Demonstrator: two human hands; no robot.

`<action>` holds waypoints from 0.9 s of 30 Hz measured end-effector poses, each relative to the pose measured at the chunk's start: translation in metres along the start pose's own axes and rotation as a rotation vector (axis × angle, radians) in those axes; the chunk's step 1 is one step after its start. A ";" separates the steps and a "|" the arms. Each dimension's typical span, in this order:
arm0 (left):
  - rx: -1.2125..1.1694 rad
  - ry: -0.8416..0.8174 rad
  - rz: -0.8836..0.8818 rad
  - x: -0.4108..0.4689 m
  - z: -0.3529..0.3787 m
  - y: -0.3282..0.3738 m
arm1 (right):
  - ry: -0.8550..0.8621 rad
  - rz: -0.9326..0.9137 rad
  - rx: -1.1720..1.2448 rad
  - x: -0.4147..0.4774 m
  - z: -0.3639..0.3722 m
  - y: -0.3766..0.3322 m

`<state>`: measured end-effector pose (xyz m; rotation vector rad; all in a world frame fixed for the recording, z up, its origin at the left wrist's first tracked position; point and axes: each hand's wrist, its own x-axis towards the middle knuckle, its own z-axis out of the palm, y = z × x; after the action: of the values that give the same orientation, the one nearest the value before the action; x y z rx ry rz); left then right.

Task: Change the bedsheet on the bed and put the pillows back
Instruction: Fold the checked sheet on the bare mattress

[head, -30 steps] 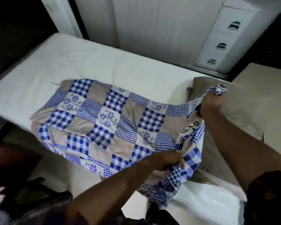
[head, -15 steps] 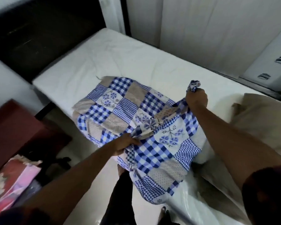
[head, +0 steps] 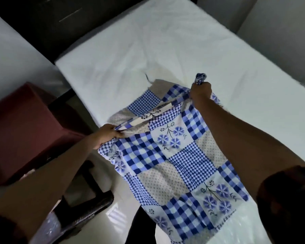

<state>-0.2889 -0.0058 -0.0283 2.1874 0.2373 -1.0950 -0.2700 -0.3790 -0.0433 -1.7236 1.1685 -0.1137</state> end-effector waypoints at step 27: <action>0.544 0.383 -0.029 0.068 0.105 -0.064 | -0.111 -0.617 -0.979 -0.034 -0.049 0.211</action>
<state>-0.3413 -0.0325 -0.1556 2.8871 0.1471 -0.8061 -0.4516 -0.3918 -0.1665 -2.8722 0.5661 0.2221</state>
